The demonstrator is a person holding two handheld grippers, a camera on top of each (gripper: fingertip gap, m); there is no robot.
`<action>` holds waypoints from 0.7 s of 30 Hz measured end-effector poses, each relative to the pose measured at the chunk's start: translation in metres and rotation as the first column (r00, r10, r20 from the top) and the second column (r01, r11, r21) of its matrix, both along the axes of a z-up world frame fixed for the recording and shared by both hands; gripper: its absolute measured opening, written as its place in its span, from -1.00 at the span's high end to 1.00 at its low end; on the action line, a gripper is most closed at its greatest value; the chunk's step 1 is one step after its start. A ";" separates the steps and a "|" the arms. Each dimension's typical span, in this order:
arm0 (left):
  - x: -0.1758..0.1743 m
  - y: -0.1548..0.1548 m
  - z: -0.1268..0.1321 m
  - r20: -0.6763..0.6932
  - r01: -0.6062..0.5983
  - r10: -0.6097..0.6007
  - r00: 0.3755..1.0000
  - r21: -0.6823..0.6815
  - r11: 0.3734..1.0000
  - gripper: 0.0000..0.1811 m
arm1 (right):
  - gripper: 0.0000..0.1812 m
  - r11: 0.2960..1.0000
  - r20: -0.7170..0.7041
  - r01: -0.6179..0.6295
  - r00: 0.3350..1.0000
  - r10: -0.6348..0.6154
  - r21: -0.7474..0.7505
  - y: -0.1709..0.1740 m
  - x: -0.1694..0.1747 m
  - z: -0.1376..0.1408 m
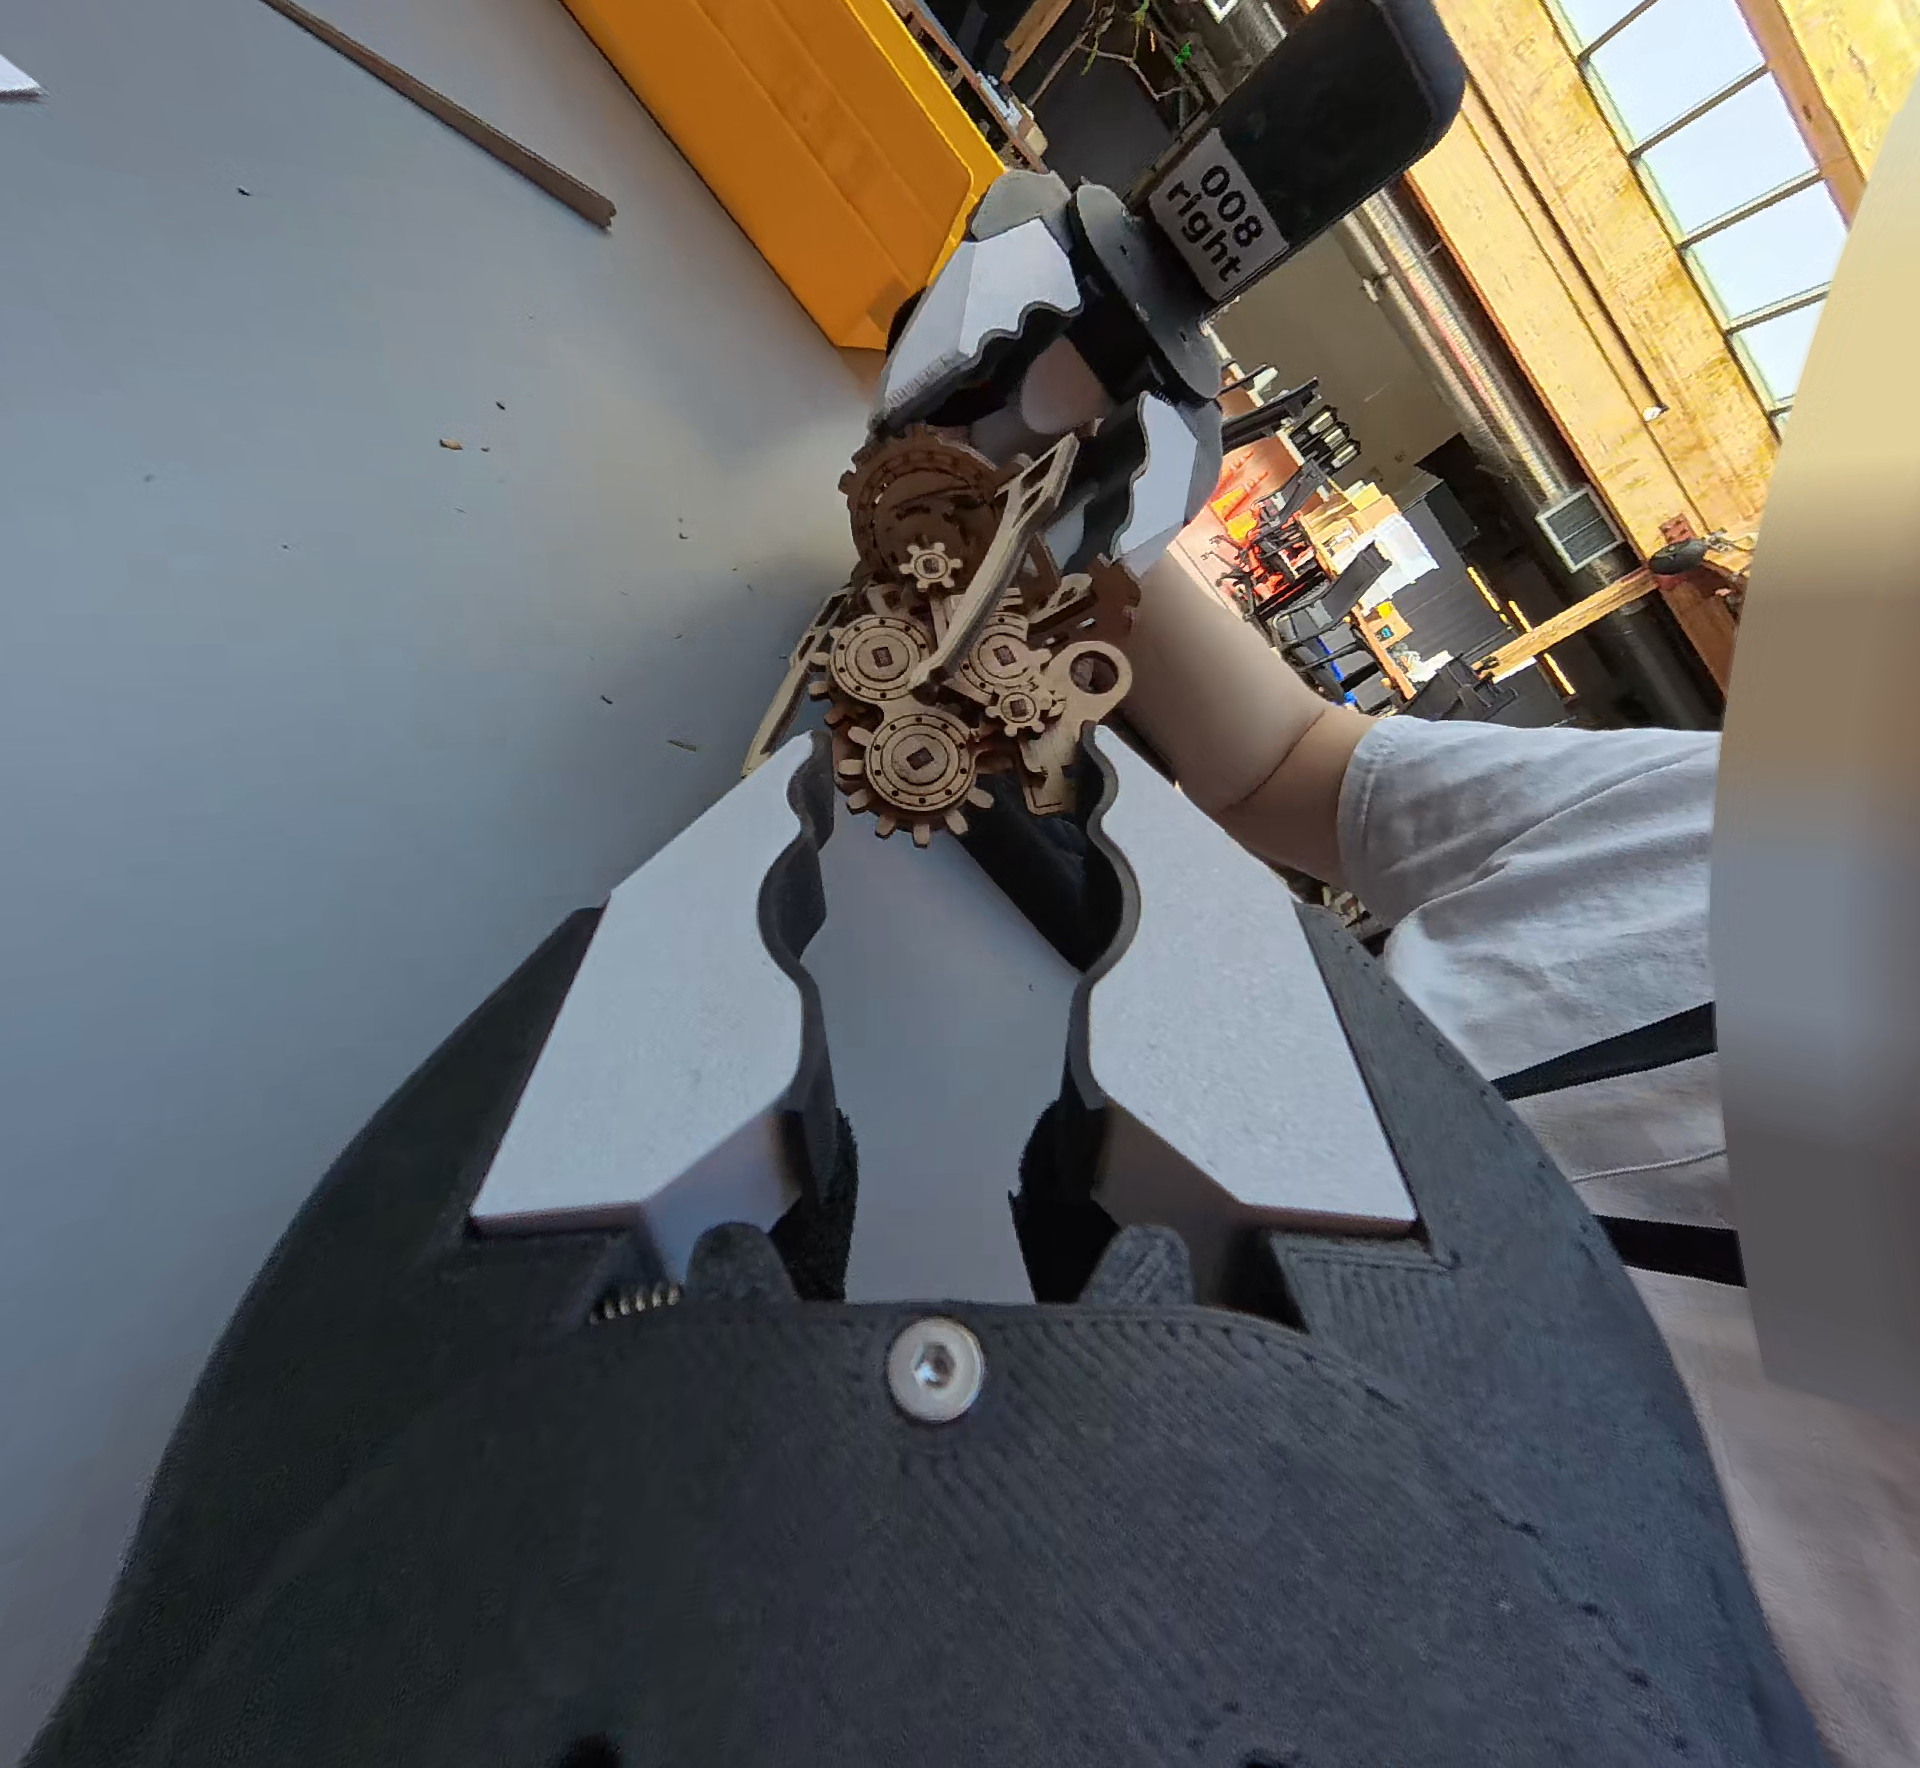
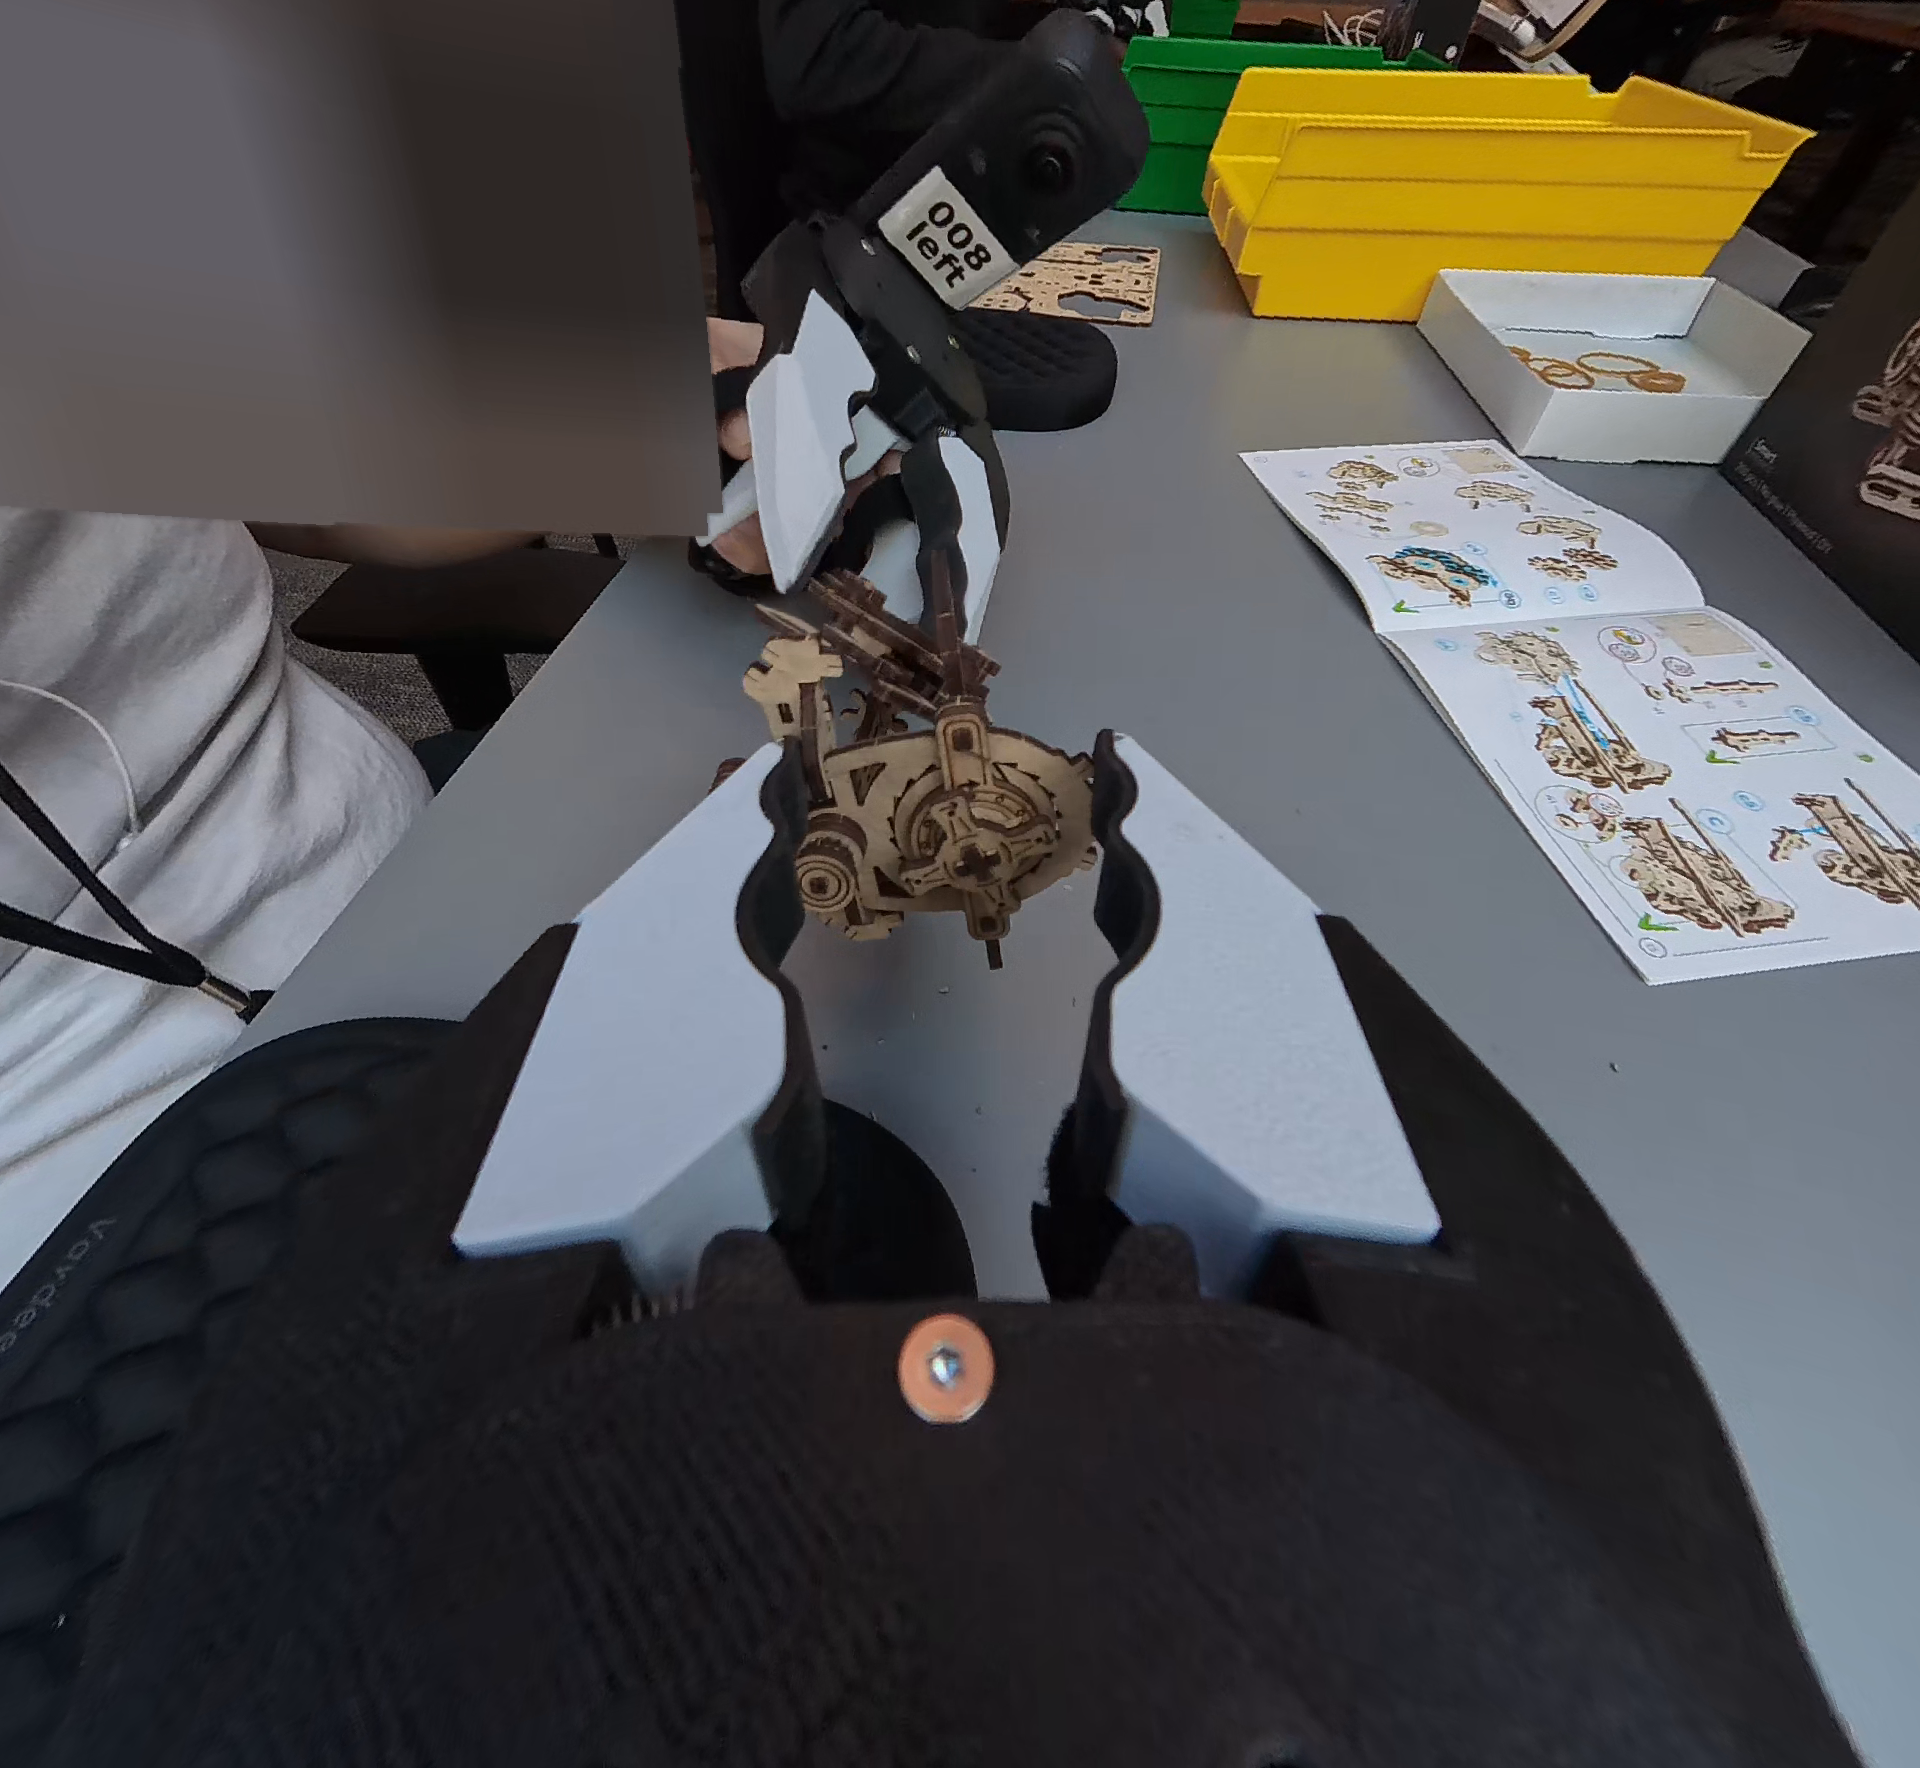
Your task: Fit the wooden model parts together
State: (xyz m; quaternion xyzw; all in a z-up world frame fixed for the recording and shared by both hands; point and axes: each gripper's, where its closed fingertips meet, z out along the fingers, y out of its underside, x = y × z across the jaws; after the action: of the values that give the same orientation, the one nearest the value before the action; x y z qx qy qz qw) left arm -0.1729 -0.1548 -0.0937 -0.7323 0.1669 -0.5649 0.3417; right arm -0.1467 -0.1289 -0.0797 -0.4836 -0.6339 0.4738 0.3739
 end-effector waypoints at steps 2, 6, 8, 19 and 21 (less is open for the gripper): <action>0.001 0.001 -0.003 -0.045 -0.006 0.007 0.999 0.027 1.000 0.50 | 0.40 1.000 0.005 0.008 1.000 -0.008 -0.001 0.001 0.000 0.000; 0.002 0.002 -0.005 -0.111 -0.002 0.010 0.994 0.075 0.997 0.50 | 0.40 1.000 0.005 0.004 1.000 -0.004 -0.024 0.002 0.001 0.000; 0.001 0.003 -0.007 -0.147 0.000 0.015 0.989 0.101 0.995 0.50 | 0.40 0.999 0.011 0.005 1.000 -0.005 -0.035 0.002 0.002 -0.001; 0.010 0.001 0.002 -0.237 0.077 -0.007 0.972 0.288 0.955 0.50 | 0.40 0.996 -0.028 -0.032 0.999 0.030 -0.087 -0.001 0.004 0.005; 0.011 0.002 0.002 -0.265 0.092 -0.001 0.964 0.331 0.939 0.50 | 0.40 0.994 -0.035 -0.045 0.999 0.042 -0.098 -0.002 0.004 0.006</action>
State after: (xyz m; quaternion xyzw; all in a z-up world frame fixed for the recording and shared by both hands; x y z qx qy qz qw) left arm -0.1624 -0.1532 -0.0919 -0.7261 0.3229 -0.4341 0.4244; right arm -0.1424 -0.1312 -0.0738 -0.4796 -0.6138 0.5206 0.3496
